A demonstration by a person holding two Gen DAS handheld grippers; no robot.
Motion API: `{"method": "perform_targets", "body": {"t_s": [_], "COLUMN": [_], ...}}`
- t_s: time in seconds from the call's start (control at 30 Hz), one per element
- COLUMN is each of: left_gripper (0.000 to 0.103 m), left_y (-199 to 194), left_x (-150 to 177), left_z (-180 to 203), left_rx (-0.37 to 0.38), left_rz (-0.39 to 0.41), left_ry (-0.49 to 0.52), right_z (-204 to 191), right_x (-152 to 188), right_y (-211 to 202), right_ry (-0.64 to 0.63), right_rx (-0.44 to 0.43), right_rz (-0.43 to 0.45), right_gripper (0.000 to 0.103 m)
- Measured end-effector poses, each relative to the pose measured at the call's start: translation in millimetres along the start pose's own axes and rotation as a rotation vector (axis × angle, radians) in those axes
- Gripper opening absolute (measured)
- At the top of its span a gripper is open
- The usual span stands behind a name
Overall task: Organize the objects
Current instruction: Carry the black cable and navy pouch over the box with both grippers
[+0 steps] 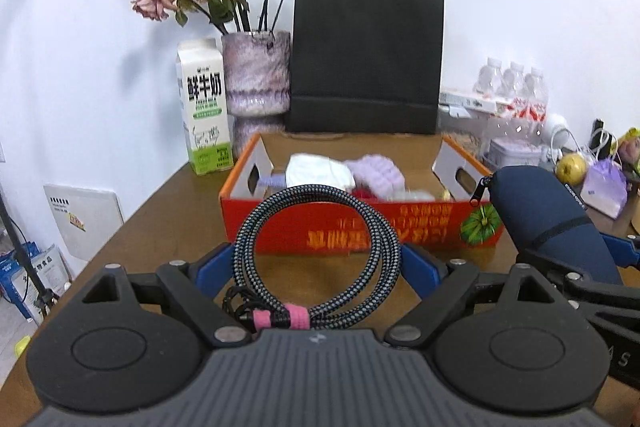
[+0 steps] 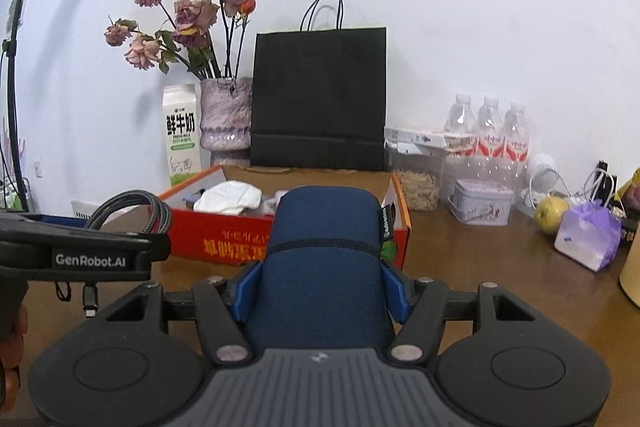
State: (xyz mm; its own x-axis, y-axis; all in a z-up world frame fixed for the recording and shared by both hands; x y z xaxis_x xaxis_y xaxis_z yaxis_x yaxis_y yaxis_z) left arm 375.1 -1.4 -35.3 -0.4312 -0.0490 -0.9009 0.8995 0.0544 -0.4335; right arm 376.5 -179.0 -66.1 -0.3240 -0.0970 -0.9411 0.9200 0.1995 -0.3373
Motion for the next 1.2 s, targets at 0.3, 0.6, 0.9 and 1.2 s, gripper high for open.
{"method": "perform_targets", "body": {"t_s": [0.3, 0.6, 0.9, 1.2], "left_gripper": [0.089, 0.089, 0.089, 0.089], "left_y": [23, 55, 91, 121], "left_x": [-32, -57, -76, -93], "left_z": [-4, -5, -2, -1], "left_rx": [-0.023, -0.023, -0.015, -0.014], "left_rz": [0.038, 0.070, 0.080, 0.091], "left_ry": [-0.038, -0.054, -0.061, -0.064], "right_z": [-7, -7, -1, 1], "right_x": [-34, -46, -61, -75], "right_y": [29, 69, 108, 140], "right_ry": [0.000, 0.020, 0.033, 0.024], "right_rx": [-0.006, -0.015, -0.014, -0.006], "right_rz": [0.056, 0.055, 0.066, 0.077], "right_gripper": [0.061, 0.061, 0.061, 0.061]}}
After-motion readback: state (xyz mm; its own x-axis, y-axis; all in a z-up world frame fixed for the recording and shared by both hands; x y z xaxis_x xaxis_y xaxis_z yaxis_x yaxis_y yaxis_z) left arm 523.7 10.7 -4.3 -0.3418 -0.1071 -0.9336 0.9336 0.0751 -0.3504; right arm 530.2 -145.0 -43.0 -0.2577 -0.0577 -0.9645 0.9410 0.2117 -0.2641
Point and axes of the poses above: each gripper's, at about its wrist camera, not at the fingertips, and y roughly the way its jaws point, z to its right, x to its underside, the point moved 8 cm from there along y, roughly the way its jaws point, and after that the axes turned 3 degrees about x, right-handed, at the moved point
